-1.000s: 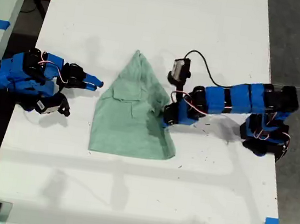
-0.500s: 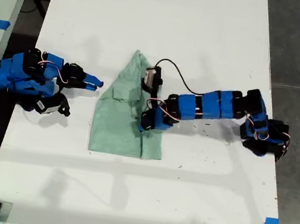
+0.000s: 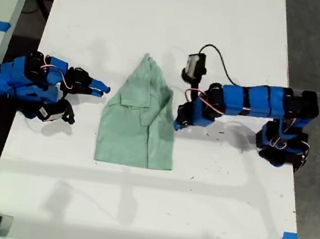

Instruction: Fold t shirt

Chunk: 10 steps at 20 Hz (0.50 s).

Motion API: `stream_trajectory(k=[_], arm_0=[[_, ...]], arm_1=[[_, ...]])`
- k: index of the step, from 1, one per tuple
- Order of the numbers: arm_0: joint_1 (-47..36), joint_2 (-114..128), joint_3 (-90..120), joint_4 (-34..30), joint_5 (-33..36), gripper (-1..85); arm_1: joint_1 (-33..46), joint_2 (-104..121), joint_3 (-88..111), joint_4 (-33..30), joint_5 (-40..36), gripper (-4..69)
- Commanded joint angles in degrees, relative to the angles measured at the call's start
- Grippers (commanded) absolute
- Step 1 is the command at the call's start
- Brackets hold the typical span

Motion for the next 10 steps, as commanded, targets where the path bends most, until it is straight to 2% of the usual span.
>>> stream_trajectory(k=[1,2,5,6,8,10], arm_0=[[-0.62,0.26,-0.62,0.18,-0.53,12.0],[-0.62,0.26,-0.62,0.18,-0.53,12.0],[-0.62,0.26,-0.62,0.18,-0.53,12.0],[-0.62,0.26,-0.62,0.18,-0.53,12.0],[-0.62,0.26,-0.62,0.18,-0.53,12.0],[-0.62,0.26,-0.62,0.18,-0.53,12.0]], arm_1=[[0.79,25.49,26.54,-3.87,3.78,0.9],[0.88,33.22,37.00,-6.77,4.83,0.9],[1.41,56.78,71.19,-23.55,6.86,0.9],[1.58,63.72,79.10,-26.19,7.12,0.9],[1.58,74.88,87.36,-26.72,7.03,1.0],[1.67,86.84,92.99,-23.47,7.91,1.0]])
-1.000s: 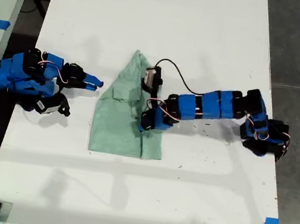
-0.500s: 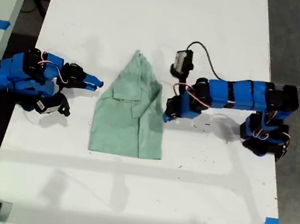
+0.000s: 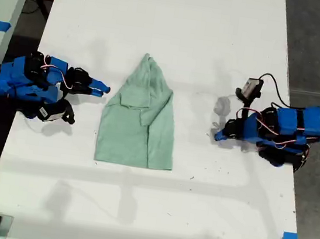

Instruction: Fold t shirt

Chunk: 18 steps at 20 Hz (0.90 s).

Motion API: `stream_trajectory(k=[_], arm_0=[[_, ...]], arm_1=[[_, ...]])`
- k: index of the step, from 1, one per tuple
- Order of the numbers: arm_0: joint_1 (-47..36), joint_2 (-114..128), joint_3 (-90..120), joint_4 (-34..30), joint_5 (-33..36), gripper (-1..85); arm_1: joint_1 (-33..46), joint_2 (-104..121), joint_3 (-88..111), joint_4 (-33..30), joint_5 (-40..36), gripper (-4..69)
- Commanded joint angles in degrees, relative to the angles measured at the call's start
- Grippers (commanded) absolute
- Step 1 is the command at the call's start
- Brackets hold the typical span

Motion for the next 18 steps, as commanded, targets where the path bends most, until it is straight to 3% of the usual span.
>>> stream_trajectory(k=[1,2,18], arm_0=[[-0.62,0.26,-0.62,0.18,-0.53,12.0],[-0.62,0.26,-0.62,0.18,-0.53,12.0],[-0.53,0.26,-0.62,0.18,-0.53,12.0]], arm_1=[[0.09,21.09,6.33,6.33,1.67,1.0],[0.70,27.42,7.21,12.30,1.85,1.0],[1.58,27.16,7.21,13.45,3.52,0.9]])
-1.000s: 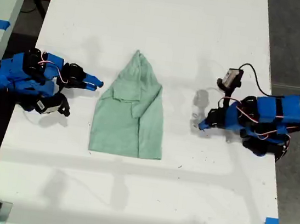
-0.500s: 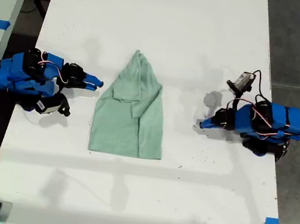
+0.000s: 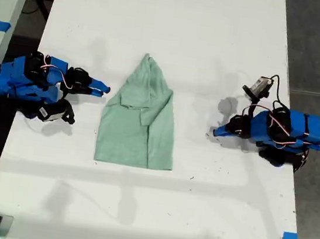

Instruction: Fold t shirt

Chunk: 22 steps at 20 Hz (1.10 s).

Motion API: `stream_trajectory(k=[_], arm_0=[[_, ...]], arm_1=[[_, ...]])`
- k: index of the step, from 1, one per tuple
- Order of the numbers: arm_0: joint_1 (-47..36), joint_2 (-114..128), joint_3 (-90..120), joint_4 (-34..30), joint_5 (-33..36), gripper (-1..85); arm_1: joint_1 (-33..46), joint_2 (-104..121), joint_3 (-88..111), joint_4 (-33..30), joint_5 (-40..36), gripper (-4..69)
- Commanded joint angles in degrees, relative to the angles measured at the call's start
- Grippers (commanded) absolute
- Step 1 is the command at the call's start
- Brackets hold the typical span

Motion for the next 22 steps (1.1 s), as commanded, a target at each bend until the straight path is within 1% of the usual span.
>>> stream_trajectory(k=[1,22], arm_0=[[-0.53,0.26,-0.62,0.18,-0.53,12.0],[-0.53,0.26,-0.62,0.18,-0.53,12.0]], arm_1=[[0.53,0.79,3.25,0.70,0.53,0.9],[1.41,0.88,2.90,0.97,0.26,0.8]])
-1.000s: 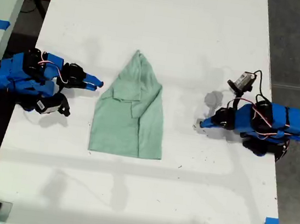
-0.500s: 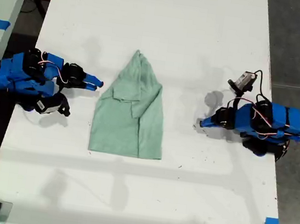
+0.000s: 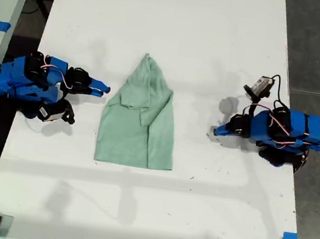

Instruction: Fold t shirt

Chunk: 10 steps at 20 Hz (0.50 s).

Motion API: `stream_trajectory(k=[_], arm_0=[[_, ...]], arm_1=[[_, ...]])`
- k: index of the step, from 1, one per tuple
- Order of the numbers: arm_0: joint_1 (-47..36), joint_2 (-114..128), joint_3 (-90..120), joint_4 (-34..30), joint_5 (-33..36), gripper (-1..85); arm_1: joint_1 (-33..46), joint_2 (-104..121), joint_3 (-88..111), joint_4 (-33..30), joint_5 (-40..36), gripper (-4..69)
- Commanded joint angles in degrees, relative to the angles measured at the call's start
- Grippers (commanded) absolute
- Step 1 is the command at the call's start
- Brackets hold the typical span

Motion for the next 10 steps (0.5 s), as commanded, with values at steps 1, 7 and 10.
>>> stream_trajectory(k=[1,7,10], arm_0=[[-0.53,0.26,-0.62,0.18,-0.53,12.0],[-0.53,0.26,-0.62,0.18,-0.53,12.0],[-0.53,0.26,-0.62,0.18,-0.53,12.0]], arm_1=[[0.44,0.79,2.81,0.09,0.26,0.8],[0.62,0.79,2.81,0.09,0.26,0.8],[0.62,0.79,2.81,0.09,0.26,0.8]])
